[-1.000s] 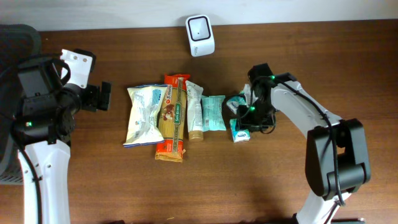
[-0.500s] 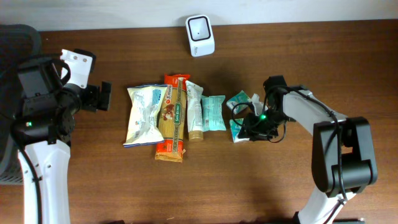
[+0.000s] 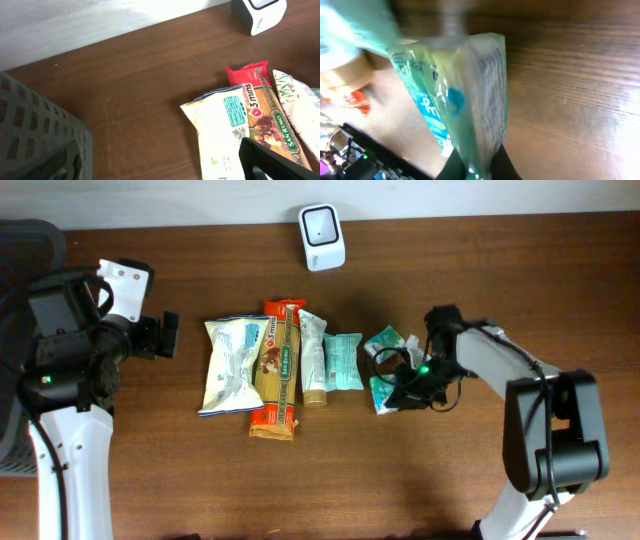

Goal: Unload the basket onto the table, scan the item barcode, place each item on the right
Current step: 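Carry the packet to the white scanner and hold it over the window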

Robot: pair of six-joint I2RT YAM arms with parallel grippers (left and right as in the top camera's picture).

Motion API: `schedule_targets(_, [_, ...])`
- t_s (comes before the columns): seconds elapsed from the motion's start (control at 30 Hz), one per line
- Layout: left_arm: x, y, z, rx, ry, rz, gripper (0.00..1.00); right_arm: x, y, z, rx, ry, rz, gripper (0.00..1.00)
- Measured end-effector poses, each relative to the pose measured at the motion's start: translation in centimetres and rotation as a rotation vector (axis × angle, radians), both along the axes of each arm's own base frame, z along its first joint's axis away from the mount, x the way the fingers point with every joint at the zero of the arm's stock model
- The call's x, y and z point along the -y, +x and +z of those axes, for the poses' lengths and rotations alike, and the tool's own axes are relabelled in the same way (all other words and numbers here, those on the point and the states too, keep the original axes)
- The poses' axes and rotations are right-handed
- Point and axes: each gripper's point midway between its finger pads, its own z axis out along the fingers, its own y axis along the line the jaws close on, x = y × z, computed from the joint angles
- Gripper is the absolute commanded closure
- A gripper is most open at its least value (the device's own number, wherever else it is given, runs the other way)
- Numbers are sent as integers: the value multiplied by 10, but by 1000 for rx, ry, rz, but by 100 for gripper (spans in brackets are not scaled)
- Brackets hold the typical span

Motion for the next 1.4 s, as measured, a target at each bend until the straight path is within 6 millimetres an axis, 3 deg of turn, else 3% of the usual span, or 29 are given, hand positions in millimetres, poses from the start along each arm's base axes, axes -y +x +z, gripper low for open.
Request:
schedule_targets(0.03, [0,0,0,0,0,0,1,-2,17,35,81,11,4,96])
schedule_targets(0.07, [0,0,0,0,0,0,1,-5,18,56,103,30,16,96])
schedule_targets(0.13, [0,0,0,1,0,0,1,-12,12,91,77,84,24,96])
schedule_targets(0.2, [0,0,0,0,0,0,1,-23,20,138,162,171,41,96])
schedule_targets(0.3, [0,0,0,0,0,0,1,-37,11,200,236,301,81,96])
schedule_targets(0.67, [0,0,0,0,0,0,1,-71,-12,296,262,736,127,96])
schedule_targets(0.83, [0,0,0,0,0,0,1,-75,-13,309,276,818,129,96])
schedule_targets(1.07, [0,0,0,0,0,0,1,-78,-13,300,297,763,164,96])
schedule_targets(1.23, [0,0,0,0,0,0,1,-90,1,277,334,572,191,96])
schedule_targets(1.3, [0,0,0,0,0,0,1,-93,12,283,391,476,190,96])
schedule_targets(1.4, [0,0,0,0,0,0,1,-91,37,308,514,302,164,96])
